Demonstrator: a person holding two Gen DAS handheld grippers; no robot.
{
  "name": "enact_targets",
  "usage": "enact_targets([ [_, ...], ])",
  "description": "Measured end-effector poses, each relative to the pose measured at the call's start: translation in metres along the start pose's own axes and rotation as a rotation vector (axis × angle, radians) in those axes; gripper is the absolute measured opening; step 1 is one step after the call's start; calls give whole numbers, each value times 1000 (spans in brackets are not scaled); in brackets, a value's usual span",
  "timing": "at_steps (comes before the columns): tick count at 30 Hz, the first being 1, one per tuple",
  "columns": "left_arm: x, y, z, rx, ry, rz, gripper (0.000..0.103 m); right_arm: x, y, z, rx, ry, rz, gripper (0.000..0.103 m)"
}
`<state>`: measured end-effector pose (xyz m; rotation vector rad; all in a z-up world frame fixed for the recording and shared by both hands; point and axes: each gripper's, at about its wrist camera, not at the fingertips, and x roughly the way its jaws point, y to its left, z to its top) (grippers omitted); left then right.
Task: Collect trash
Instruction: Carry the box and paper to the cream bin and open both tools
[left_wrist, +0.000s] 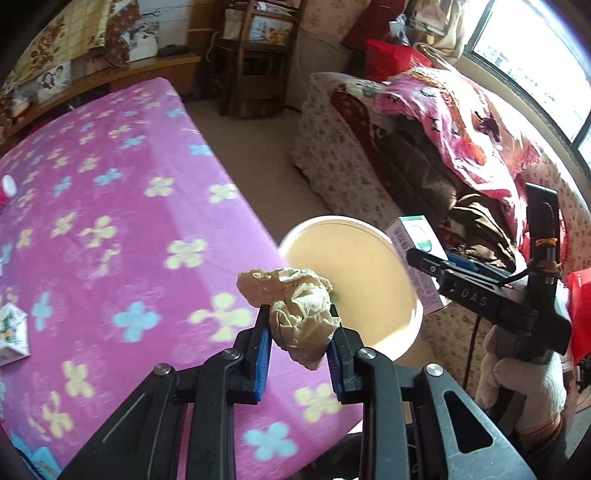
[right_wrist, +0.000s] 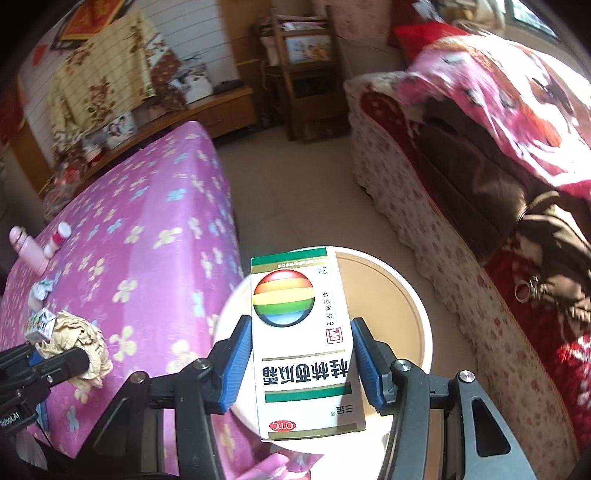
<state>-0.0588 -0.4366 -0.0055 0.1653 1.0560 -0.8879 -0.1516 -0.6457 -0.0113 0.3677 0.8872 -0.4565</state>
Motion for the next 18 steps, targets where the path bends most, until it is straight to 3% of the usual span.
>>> enact_targets([
  [7,23,-22,10,7,-5,-86,30,4,-16,1,47,-5,-35,57],
  [8,24,-24,11,7,-14,-95,32,4,-18,1,55,-9,-50,57],
  [10,26,-28,13,9,-31,-99,57,8,-24,3,91,-5,-76,58],
  [11,26,-28,13,4,-38,-98,61,9,-28,3,116,3,-67,58],
  [13,26,-27,12,5,-41,-99,63,13,-34,2,148,20,-48,69],
  [18,23,-18,11,-4,-34,-80,63,13,-31,0,143,25,-41,69],
])
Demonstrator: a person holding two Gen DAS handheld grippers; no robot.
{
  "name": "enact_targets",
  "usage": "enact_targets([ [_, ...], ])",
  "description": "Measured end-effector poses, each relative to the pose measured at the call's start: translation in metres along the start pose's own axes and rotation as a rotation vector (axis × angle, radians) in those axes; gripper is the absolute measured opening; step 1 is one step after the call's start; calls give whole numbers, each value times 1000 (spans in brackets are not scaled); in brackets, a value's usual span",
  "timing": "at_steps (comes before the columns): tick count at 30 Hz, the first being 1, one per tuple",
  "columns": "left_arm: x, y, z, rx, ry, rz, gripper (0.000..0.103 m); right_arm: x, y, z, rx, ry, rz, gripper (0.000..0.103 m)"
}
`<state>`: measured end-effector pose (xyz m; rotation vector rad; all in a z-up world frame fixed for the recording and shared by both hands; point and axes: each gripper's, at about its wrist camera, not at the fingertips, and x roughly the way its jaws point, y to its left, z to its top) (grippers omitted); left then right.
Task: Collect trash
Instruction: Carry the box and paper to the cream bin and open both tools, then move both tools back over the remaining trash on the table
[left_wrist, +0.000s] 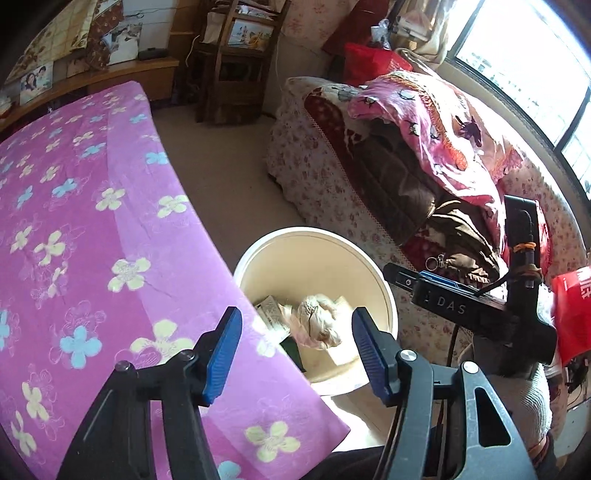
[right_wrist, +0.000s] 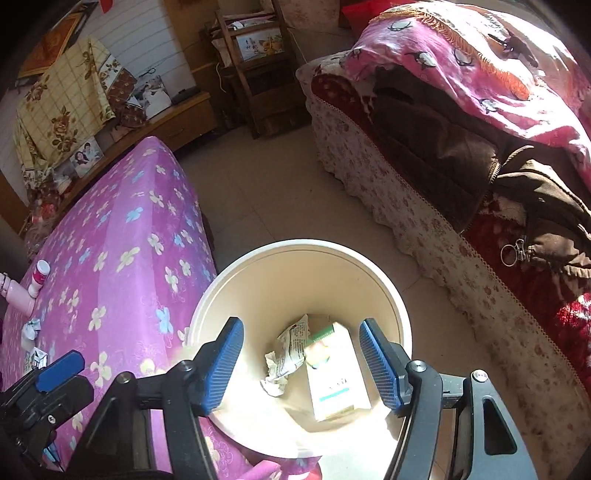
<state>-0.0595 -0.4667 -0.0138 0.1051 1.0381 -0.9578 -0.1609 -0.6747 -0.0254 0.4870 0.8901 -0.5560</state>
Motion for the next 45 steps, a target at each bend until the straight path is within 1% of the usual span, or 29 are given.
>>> enact_targets([
  [5,-7,7,-2,-21,-10,18,63,-1,11,0,-31,5,9,69],
  [9,-12,11,-4,-28,-14,37,63,-4,20,0,-58,-11,10,69],
  [17,-22,19,-10,-35,-15,75,63,-7,25,1,-69,-24,17,69],
  [21,-32,22,-17,-39,-19,91,63,-8,30,1,-73,-31,46,69],
  [27,-50,24,-37,-36,-12,110,64,-13,51,-2,-121,-49,96,69],
  [33,-66,32,-59,-45,1,163,64,-17,81,-10,-180,-55,139,69],
  [36,-76,39,-71,-50,5,177,64,-19,98,-17,-212,-53,168,69],
  [40,-92,50,-90,-66,15,184,65,-22,130,-35,-293,-38,221,69],
  [45,-115,71,-117,-87,12,205,69,-23,170,-62,-394,-7,278,69],
])
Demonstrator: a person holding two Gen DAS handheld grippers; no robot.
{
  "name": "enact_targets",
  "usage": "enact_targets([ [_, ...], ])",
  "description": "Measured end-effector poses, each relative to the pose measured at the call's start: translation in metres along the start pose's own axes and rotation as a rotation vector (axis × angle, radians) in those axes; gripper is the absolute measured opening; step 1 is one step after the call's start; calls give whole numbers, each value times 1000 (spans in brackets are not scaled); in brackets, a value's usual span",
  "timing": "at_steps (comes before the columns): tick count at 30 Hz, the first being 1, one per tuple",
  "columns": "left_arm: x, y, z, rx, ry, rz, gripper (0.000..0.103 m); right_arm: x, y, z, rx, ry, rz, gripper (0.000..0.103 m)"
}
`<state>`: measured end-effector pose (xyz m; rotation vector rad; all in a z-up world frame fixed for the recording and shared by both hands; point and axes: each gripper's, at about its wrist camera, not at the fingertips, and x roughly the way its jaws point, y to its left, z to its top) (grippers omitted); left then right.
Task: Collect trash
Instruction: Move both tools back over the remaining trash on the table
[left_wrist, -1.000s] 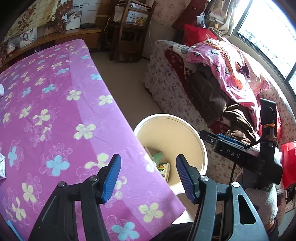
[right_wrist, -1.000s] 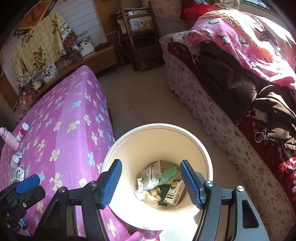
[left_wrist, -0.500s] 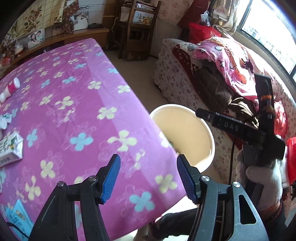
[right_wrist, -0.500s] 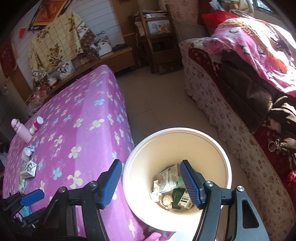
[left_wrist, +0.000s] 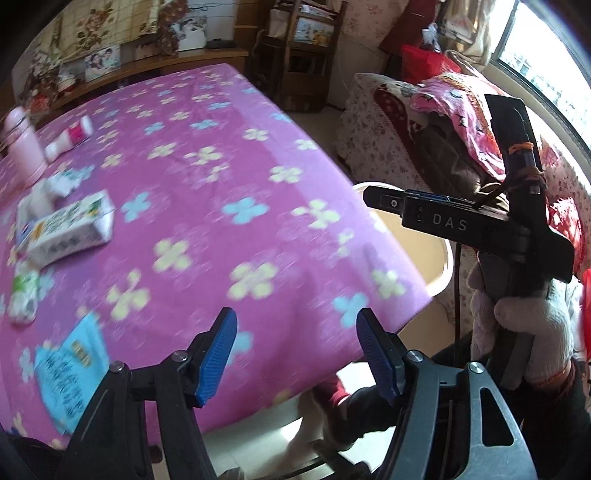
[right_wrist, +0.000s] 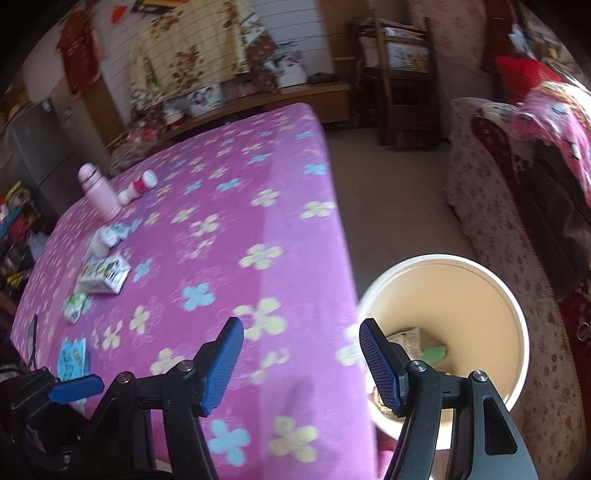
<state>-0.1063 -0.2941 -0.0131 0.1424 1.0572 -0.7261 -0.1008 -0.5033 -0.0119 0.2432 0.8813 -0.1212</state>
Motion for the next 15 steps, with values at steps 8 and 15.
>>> enact_targets([
  [8,-22,69,-57,-107,67,69,69,12,43,-10,-61,49,81,69],
  [15,-40,142,-97,-231,122,210,69,18,65,-8,-92,75,124,69],
])
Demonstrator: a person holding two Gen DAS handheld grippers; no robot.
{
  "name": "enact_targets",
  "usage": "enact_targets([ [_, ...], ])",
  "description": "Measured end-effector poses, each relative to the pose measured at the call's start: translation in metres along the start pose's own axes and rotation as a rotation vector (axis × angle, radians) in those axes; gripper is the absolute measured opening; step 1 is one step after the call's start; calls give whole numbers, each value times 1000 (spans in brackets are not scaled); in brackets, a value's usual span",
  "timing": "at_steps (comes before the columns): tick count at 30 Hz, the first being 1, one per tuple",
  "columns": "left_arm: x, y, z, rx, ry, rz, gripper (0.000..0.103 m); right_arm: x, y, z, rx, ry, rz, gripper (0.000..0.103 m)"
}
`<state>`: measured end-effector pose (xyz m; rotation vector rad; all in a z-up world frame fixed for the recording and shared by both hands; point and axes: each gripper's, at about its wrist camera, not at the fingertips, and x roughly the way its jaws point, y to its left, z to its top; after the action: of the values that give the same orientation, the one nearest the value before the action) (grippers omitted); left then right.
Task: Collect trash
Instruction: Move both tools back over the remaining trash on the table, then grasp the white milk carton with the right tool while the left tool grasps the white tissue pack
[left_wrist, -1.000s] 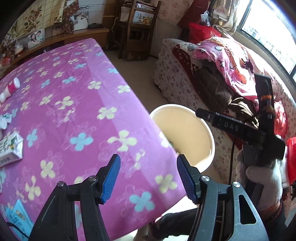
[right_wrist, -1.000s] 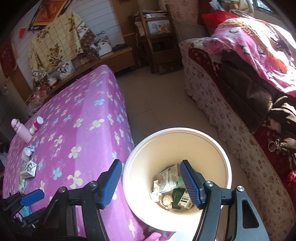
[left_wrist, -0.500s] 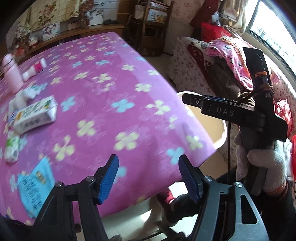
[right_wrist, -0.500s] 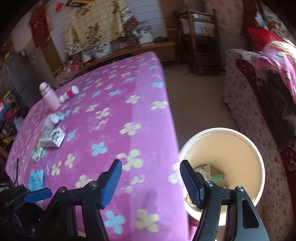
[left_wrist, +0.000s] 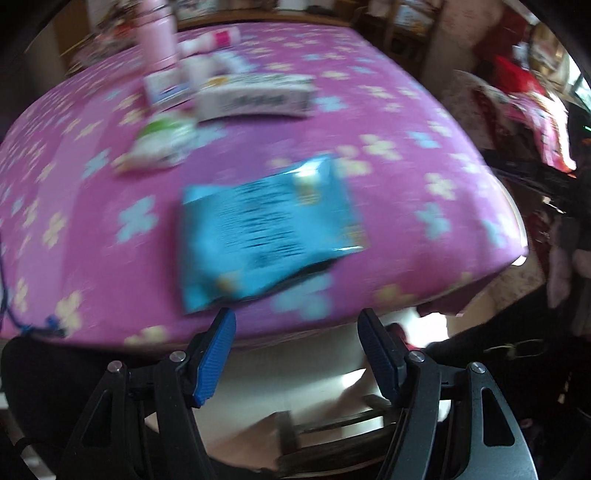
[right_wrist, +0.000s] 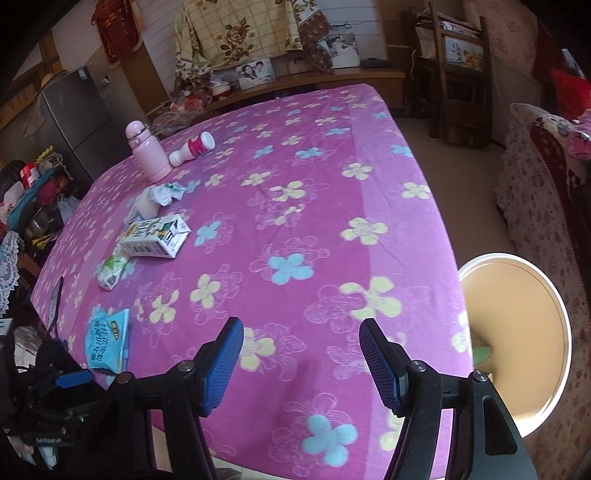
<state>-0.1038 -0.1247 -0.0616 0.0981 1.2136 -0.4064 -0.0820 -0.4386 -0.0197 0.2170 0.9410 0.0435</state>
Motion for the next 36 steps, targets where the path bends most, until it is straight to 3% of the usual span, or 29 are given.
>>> enact_targets([
  [2,6,14,2,-20,14,27,69,3,6,2,-2,6,13,69],
  [9,14,23,42,-7,-48,42,69,13,25,14,-5,10,50,69],
  [20,45,23,134,-13,-183,-79,69,43,53,34,-27,44,80,69],
  [25,25,36,139,-40,-184,-136,70,58,72,41,-33,72,124,69],
  [30,-2,70,125,-52,-203,-68,74,76,97,42,-55,105,174,69],
  [36,12,112,130,-127,-202,32,76,86,119,47,-88,114,188,69],
])
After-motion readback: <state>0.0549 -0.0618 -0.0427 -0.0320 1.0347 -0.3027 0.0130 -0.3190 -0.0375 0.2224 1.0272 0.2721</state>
